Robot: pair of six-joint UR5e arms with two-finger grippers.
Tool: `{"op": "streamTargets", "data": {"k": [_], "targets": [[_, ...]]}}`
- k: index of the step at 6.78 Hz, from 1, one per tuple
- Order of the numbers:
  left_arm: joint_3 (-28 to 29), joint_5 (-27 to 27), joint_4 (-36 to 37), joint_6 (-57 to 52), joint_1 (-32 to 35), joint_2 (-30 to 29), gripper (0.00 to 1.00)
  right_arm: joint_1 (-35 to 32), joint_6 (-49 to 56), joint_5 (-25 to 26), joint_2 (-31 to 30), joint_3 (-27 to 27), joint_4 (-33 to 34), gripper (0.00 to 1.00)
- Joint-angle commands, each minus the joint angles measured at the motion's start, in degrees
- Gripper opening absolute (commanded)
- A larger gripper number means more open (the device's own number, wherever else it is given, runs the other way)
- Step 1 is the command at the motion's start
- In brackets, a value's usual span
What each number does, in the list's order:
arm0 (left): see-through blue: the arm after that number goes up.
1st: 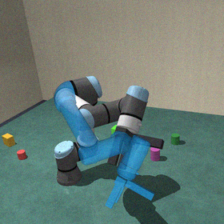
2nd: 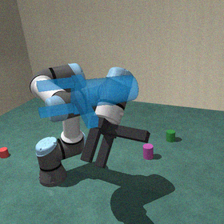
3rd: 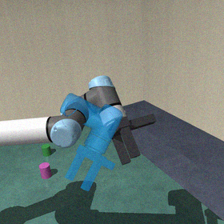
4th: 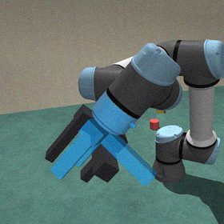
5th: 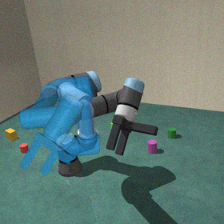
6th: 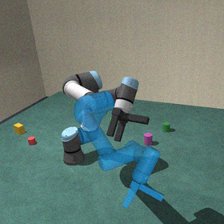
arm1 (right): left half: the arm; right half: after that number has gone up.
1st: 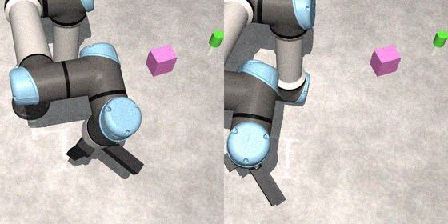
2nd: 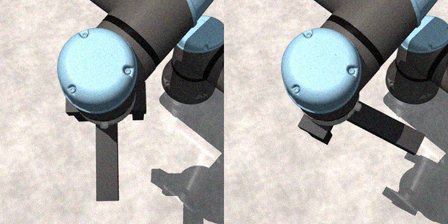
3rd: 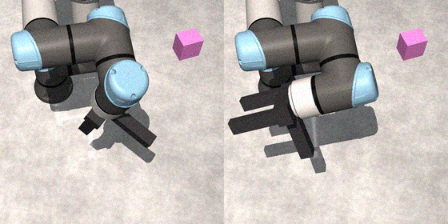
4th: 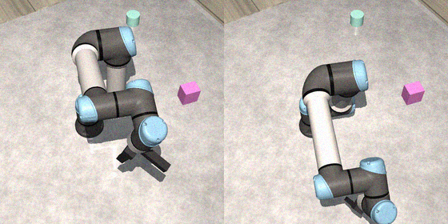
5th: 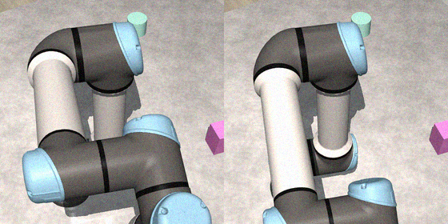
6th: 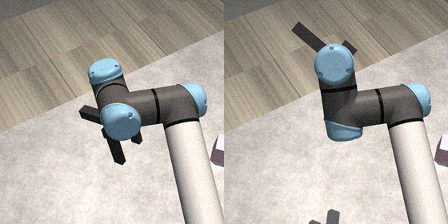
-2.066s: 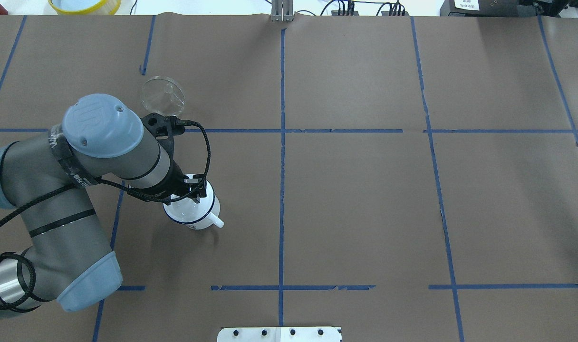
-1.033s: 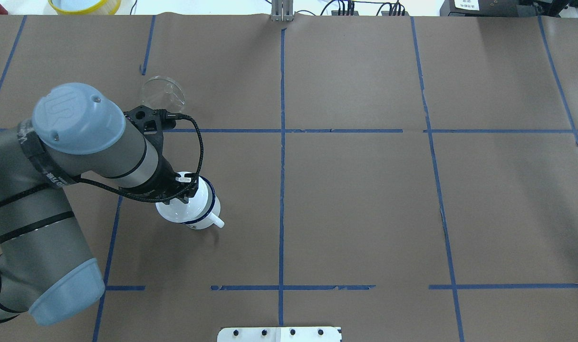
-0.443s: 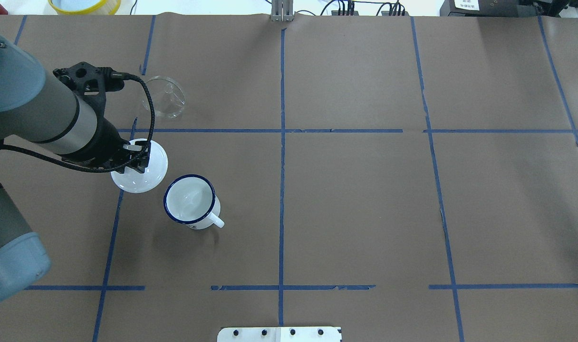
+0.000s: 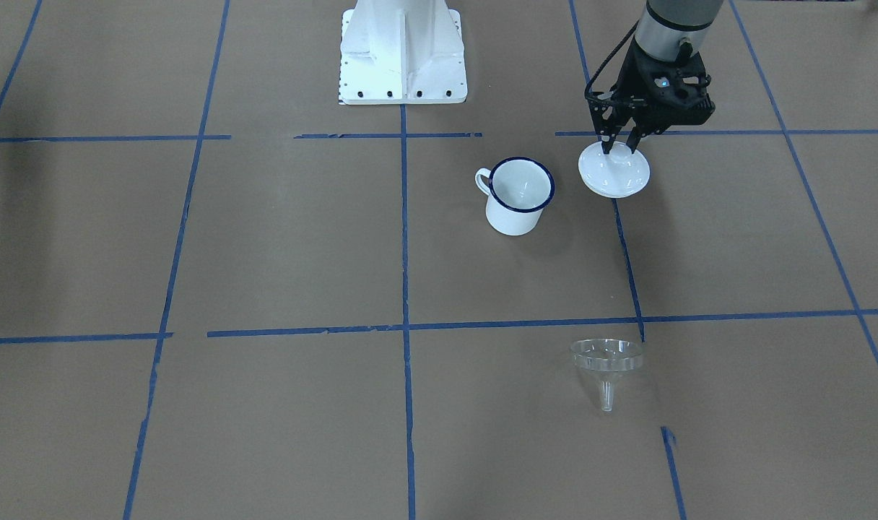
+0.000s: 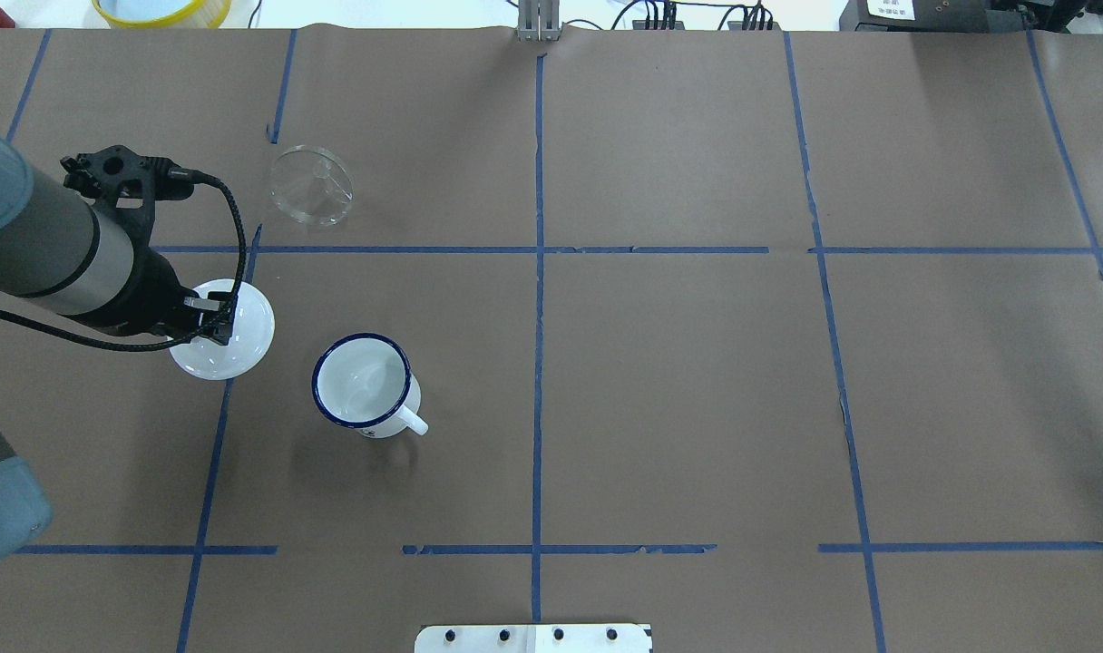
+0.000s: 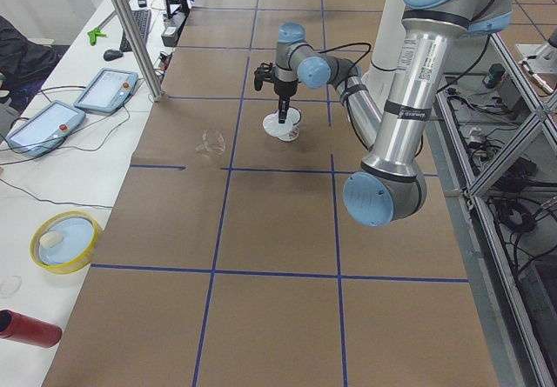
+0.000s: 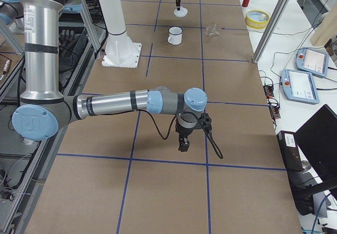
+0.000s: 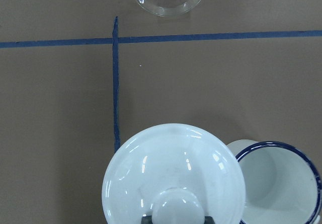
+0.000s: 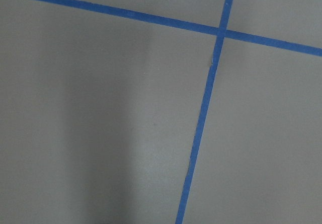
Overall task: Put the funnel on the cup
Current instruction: 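Lower the lid onto the table beside the mug and release it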
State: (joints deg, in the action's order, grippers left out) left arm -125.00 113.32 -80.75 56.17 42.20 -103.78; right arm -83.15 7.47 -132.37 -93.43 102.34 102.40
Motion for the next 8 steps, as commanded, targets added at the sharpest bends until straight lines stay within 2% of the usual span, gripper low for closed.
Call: {"op": "streamTargets", "data": {"k": [1,3,5,7,8], "targets": [[9.29,-0.03,-10.18,0.16,-0.45,1.38,0.00,0.00,0.00,0.00,0.00,0.05,-0.01,1.00],[14.77,-0.03,-15.99,1.21,-1.32,1.30,0.00,0.00,0.00,0.00,0.00,0.05,-0.01,1.00],[18.72,-0.03,-16.80,1.13,-1.85,-0.36,0.00,0.00,0.00,0.00,0.00,0.05,-0.01,1.00],[20.15,0.06,-18.56,0.96,-1.86,-1.17,0.00,0.00,0.00,0.00,0.00,-0.04,-0.01,1.00],[21.28,0.06,-18.82,0.78,-1.94,-1.60,0.25,0.00,0.00,0.00,0.00,-0.04,-0.01,1.00]]}}
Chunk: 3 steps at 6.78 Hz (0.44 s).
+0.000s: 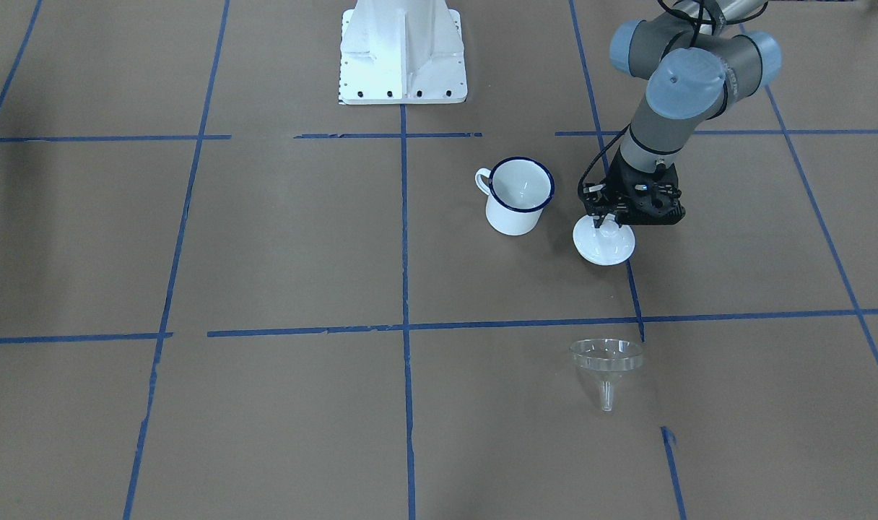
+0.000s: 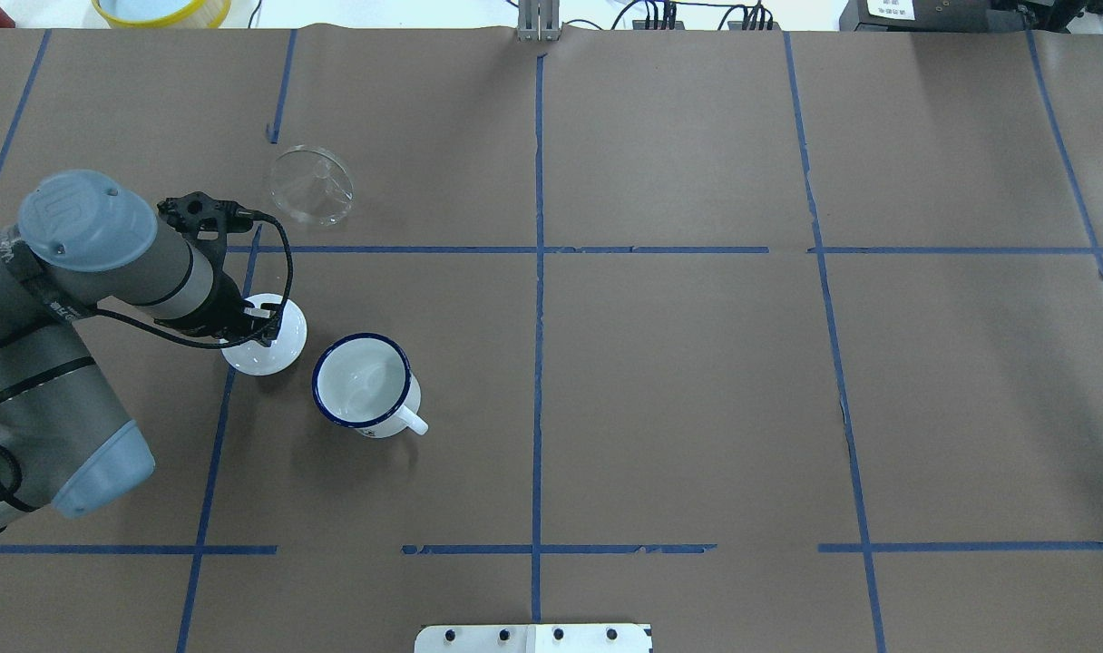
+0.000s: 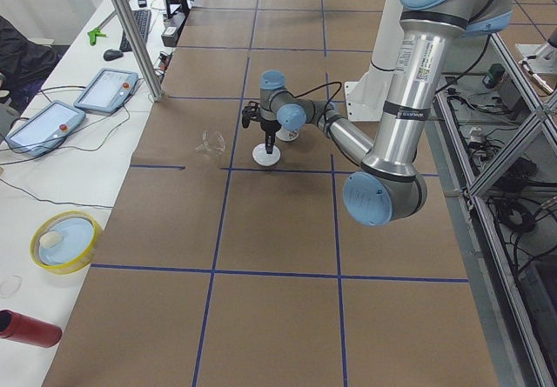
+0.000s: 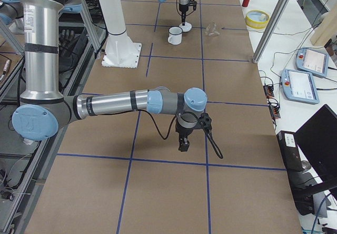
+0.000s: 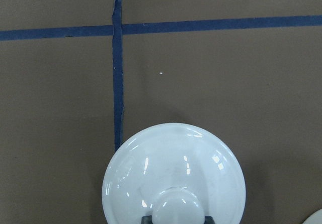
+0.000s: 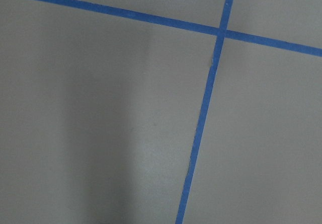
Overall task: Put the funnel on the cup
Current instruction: 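Lower the lid onto the table beside the mug and release it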
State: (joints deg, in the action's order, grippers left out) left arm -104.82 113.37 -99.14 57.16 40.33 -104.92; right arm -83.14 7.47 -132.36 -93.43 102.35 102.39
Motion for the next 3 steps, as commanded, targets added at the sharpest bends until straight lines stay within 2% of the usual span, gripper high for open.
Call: {"op": "streamTargets", "data": {"k": [1,3], "targets": [[2.33,0.01,-1.22,-0.29,0.01,-0.72,0.99,0.00,0.00,0.00,0.00,0.05,0.00,1.00],[0.42,0.62,-1.84,-0.20,0.36,-0.72,1.00,0.00,0.00,0.00,0.00,0.05,0.00,1.00]]}}
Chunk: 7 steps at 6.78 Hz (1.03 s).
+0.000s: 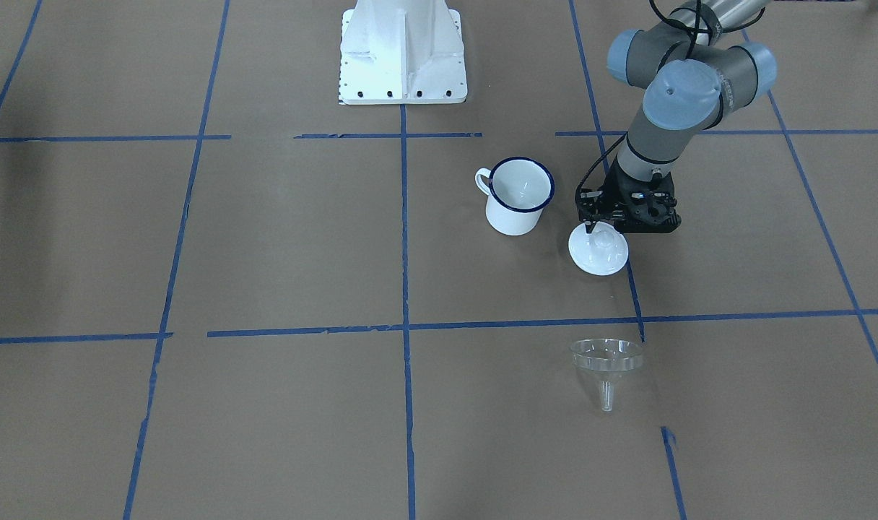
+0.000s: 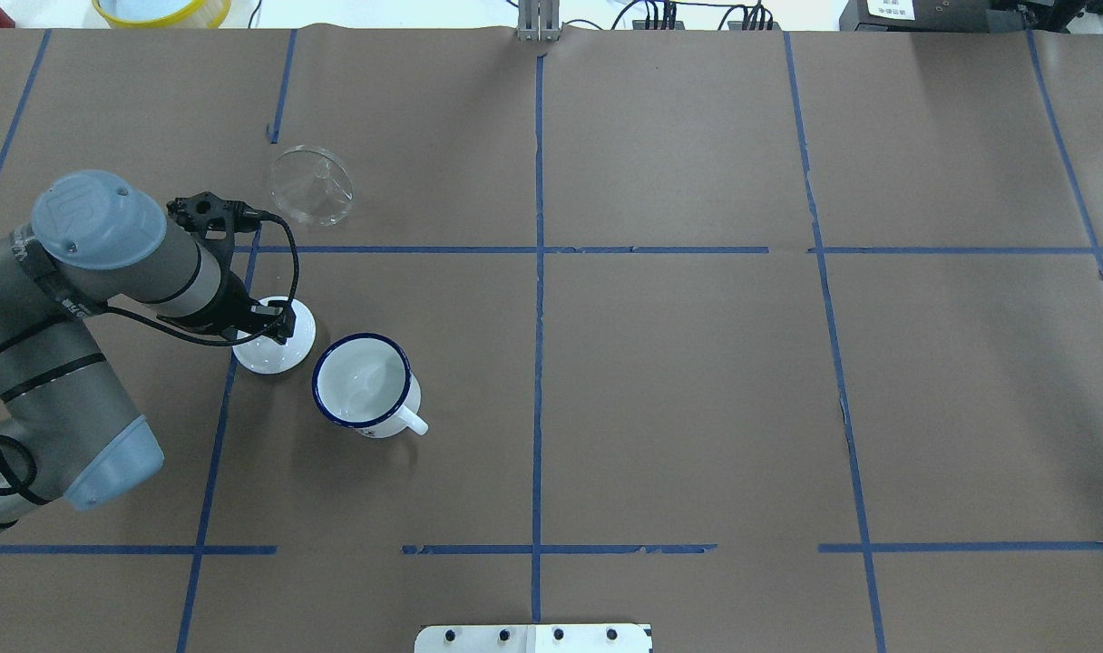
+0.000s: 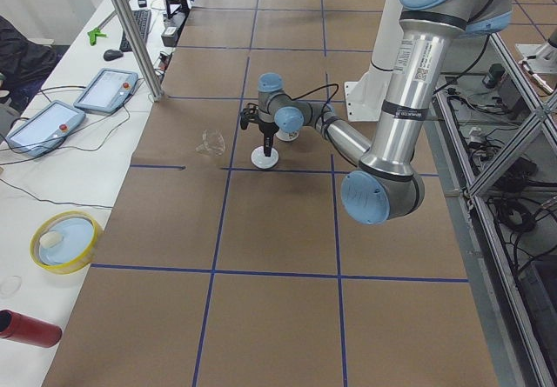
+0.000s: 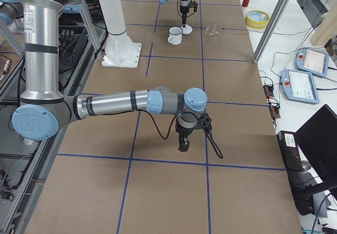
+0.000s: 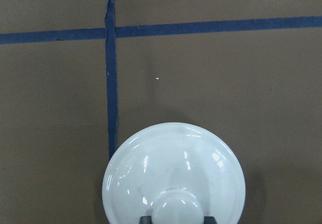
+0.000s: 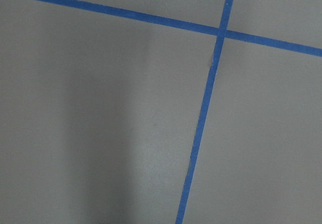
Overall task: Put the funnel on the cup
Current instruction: 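Move the left gripper toward the clear glass funnel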
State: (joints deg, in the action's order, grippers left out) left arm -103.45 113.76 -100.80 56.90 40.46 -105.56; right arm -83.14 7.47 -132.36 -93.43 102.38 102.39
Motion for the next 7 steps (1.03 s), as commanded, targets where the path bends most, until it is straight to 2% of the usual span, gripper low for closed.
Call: {"op": "streamTargets", "data": {"k": [1,2,3,4,5,6,7], "targets": [[-3.84,0.24,0.34,0.57,0.67,0.00,1.00,0.00,0.00,0.00,0.00,-0.07,0.00,1.00],[-5.35,0.32,0.52,2.67,5.02,-0.34,1.00,0.00,0.00,0.00,0.00,-0.08,0.00,1.00],[-5.54,2.76,0.43,7.82,9.15,-2.78,1.00,0.00,0.00,0.00,0.00,-0.08,0.00,1.00],[-5.02,2.70,-0.18,17.27,10.41,-4.37,1.00,0.00,0.00,0.00,0.00,0.01,0.00,1.00],[-1.88,-2.52,-0.79,30.59,10.34,-8.48,1.00,0.00,0.00,0.00,0.00,0.01,0.00,1.00],[2.85,-8.93,-4.80,41.42,10.08,-11.39,1.00,0.00,0.00,0.00,0.00,0.01,0.00,1.00],[7.16,-13.34,-10.93,50.76,9.55,-11.60,1.00,0.00,0.00,0.00,0.00,0.01,0.00,1.00]]}}
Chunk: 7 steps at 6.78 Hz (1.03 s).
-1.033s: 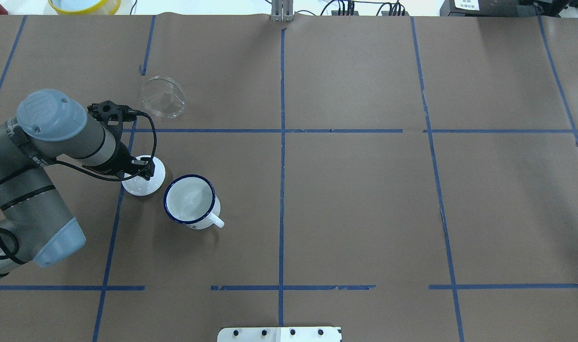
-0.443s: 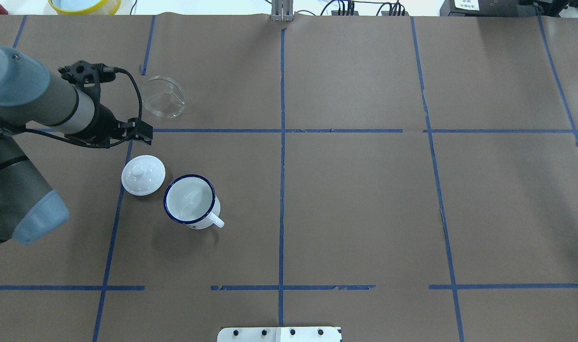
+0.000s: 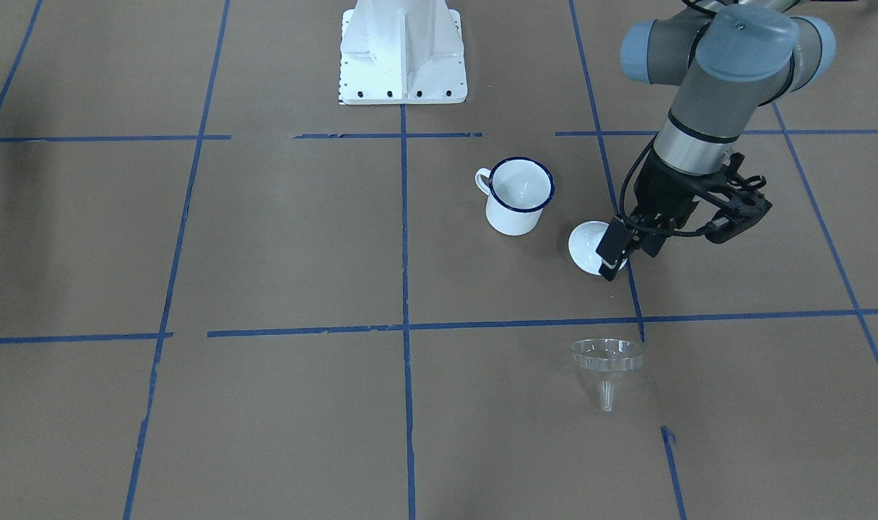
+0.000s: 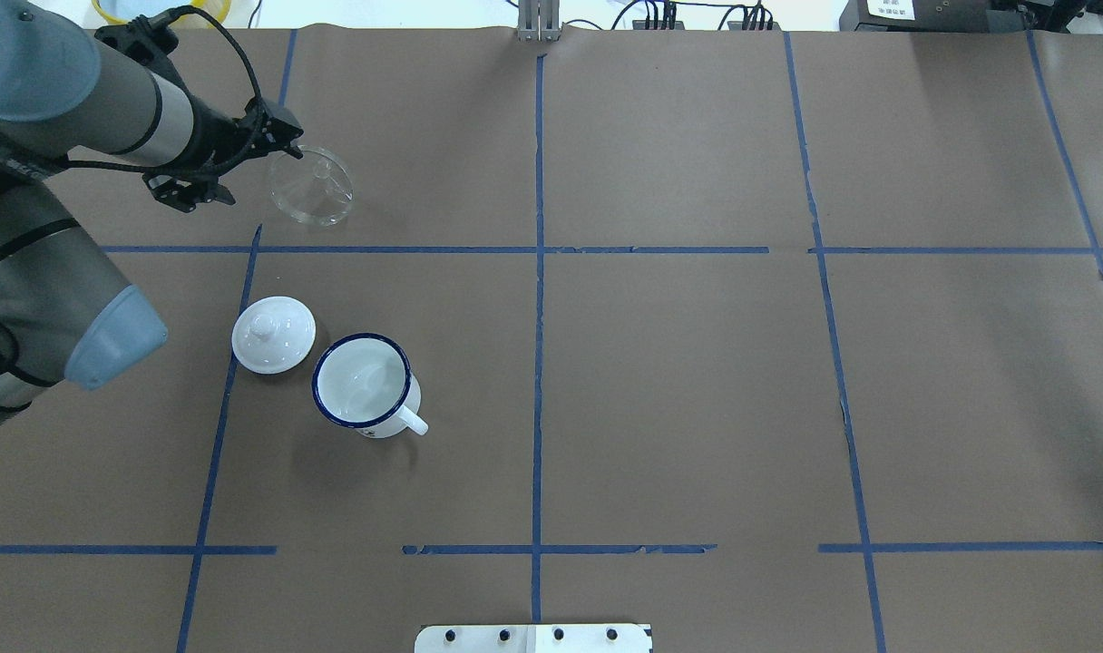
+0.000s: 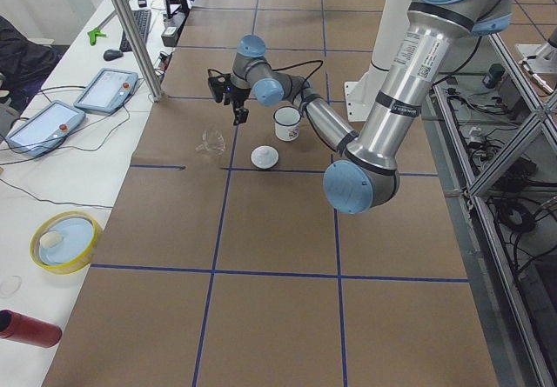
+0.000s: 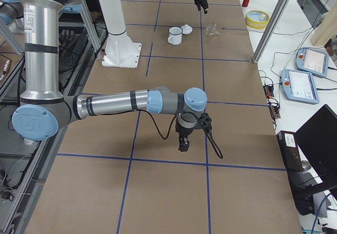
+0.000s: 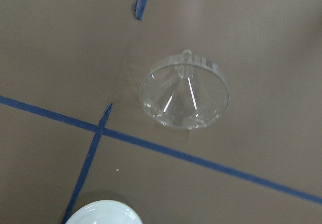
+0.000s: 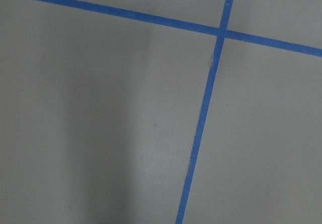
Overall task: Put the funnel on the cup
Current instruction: 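Move the left gripper toward the clear glass funnel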
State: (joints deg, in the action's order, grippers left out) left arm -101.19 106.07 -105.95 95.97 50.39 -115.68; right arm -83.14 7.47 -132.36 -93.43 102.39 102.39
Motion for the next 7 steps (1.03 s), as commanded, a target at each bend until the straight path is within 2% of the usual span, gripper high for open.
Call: {"op": "streamTargets", "data": {"k": [1,2,7], "targets": [[8.87,-13.44,-7.76,18.04,-4.21,-2.61,1.00,0.00,0.00,0.00,0.00,0.01,0.00,1.00],[13.34,-18.22,-8.13,21.15,-7.38,-4.36,1.00,0.00,0.00,0.00,0.00,0.01,0.00,1.00],[21.55,-18.88,-14.10,21.36,-7.15,-6.84,1.00,0.00,0.00,0.00,0.00,0.01,0.00,1.00]]}}
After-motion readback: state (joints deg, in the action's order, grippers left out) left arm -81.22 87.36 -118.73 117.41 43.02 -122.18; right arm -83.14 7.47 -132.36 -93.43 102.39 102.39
